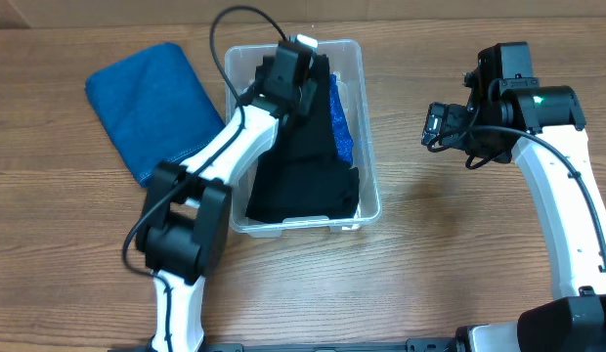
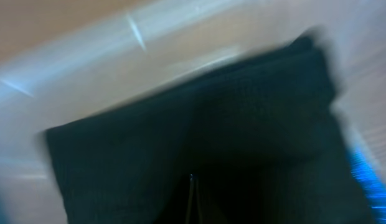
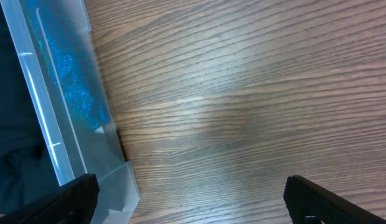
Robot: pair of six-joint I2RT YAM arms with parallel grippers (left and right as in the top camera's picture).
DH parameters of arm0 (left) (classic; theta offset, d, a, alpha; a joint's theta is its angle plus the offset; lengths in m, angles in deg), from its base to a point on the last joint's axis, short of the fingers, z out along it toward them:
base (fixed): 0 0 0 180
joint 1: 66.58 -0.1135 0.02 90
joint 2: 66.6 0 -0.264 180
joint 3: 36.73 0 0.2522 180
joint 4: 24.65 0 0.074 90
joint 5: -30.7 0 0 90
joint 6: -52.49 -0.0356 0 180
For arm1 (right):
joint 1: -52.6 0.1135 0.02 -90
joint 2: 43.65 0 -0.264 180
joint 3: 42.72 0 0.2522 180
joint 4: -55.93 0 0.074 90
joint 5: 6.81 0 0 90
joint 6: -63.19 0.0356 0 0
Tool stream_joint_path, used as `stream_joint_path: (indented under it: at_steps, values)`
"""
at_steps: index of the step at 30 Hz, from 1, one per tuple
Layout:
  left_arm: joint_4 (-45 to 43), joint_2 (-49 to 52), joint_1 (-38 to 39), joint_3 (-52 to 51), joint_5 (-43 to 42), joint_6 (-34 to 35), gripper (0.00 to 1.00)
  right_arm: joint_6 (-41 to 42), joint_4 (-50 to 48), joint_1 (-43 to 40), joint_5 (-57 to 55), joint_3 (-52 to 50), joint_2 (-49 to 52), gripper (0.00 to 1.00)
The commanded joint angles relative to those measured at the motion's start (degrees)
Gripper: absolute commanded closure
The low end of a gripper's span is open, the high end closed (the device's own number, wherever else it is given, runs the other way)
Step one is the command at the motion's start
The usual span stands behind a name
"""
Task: Pack container
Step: 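Lay the black cloth into the bin with the left gripper, smoothing it down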
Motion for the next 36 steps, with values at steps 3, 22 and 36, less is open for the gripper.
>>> stream_joint_path:
  at_steps: [3,22,36]
  values:
    - [13.18,9.16,-3.87,0.66,-6.10,7.89,0.96,-0.13,0.15,0.02,0.13,-0.26,-0.50,0.00]
    - [42.71,-19.06,1.75,2.56,-10.88,13.46,0.53,-0.13,0.35,0.02,0.15,-0.26,-0.50,0.00]
    - [38.16,-3.08,2.69,-2.36,-11.45,12.33,0.96,-0.15,0.83,0.02,0.55,-0.26,-0.50,0.00]
